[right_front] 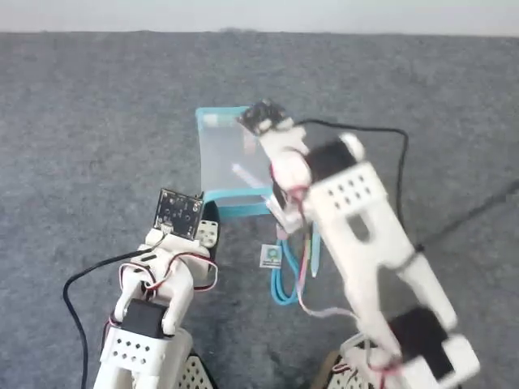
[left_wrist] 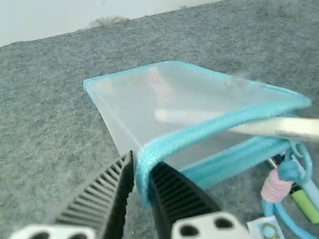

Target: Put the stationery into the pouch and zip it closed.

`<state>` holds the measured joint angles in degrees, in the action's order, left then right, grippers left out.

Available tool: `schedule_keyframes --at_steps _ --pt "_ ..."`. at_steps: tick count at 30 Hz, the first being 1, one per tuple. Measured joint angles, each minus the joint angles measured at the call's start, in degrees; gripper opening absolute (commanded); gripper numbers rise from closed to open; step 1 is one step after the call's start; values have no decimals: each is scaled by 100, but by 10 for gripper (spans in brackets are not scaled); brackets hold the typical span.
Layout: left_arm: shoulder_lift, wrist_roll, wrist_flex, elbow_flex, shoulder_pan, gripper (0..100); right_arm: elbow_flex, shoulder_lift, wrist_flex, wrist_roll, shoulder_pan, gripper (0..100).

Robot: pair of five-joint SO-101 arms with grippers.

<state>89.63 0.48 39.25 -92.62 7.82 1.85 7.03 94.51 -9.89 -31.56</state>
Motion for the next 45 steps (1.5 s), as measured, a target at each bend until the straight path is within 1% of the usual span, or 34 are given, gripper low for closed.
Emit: schedule_keyframes --at_steps 2,4,7,11,13,15,17,19,21,26,29,32,37,41,45 --pt "0 0 0 0 0 13 -466 -413 237 18 -105 143" --pt "0 0 0 0 0 13 -809 -571 466 18 -299 191" --pt "0 0 0 0 0 13 -1152 -571 563 18 -677 198" --pt "0 0 0 0 -9 13 -1222 -360 571 18 -1134 198" --pt "0 0 0 0 -9 13 -1222 -123 571 18 -1248 198" --pt "0 0 0 0 -9 13 -1231 105 571 18 -1222 198" --pt "0 0 0 0 -9 13 -1152 299 571 18 -1020 198" --pt "0 0 0 0 -18 13 -853 466 571 9 -695 198" --pt "0 62 -18 0 -211 13 -325 607 492 9 -343 198" --pt "0 527 -158 0 -1134 13 1565 835 -651 18 387 198" --pt "0 563 -158 0 -1213 13 2611 835 -1433 18 422 198" --pt "0 580 -158 0 -1187 13 3297 835 -2066 141 422 198" --pt "0 580 -158 0 -1178 13 3516 774 -2532 615 422 198" --pt "0 580 -158 0 -1178 13 3516 149 -2963 870 431 198" --pt "0 580 -158 0 -1178 13 3516 -308 -3218 958 431 198"
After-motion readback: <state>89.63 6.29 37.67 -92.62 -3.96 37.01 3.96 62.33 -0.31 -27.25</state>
